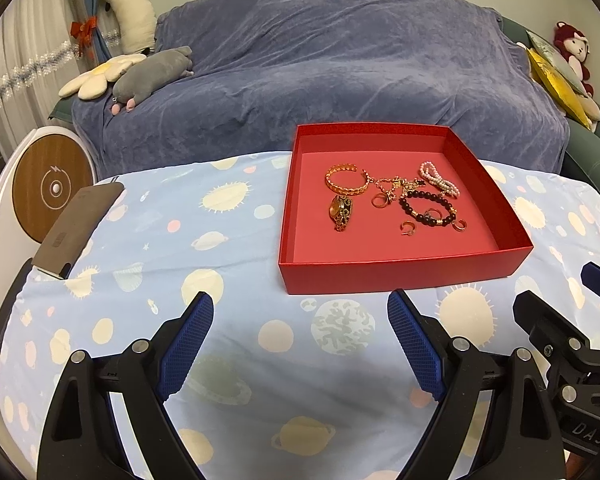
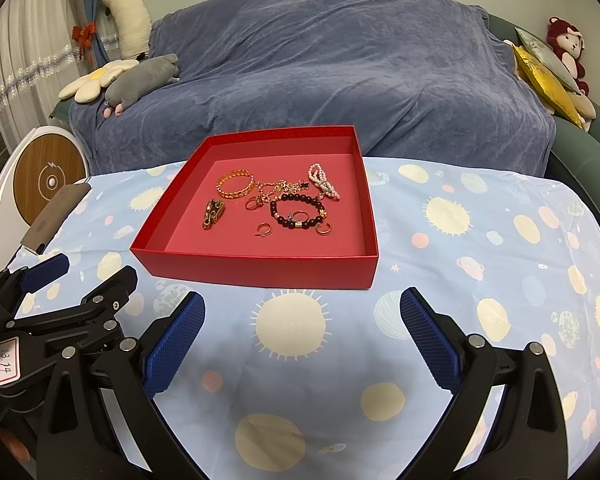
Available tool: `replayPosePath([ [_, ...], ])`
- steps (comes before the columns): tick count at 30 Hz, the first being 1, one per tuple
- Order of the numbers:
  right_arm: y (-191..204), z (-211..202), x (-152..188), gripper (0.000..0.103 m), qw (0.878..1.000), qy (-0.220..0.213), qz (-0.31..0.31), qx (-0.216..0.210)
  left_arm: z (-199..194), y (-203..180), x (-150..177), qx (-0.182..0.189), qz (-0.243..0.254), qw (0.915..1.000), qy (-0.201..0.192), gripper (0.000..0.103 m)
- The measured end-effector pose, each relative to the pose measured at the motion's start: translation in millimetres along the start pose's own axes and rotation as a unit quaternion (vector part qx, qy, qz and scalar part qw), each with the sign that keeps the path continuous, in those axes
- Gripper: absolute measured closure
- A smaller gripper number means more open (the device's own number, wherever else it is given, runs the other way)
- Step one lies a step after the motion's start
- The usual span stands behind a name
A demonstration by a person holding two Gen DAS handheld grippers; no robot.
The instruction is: Organize jewelry
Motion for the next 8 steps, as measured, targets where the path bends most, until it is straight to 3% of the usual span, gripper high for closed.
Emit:
replayPosePath([
  [8, 0.0, -0.5, -0.1, 0.007, 1.0, 0.0, 0.0, 0.0, 0.7, 0.0, -0.1, -0.005, 0.006, 1.0, 0.0, 0.017],
])
Point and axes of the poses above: each gripper's, at about its wrist camera, not at the fingertips, and z roughly the way its jaws point, y to its left, x to its underside, the point moved 6 cm from there along z, roughly the way its jaws point, and after that the axes turned 7 degrees about -y, right-handed, at the moved point
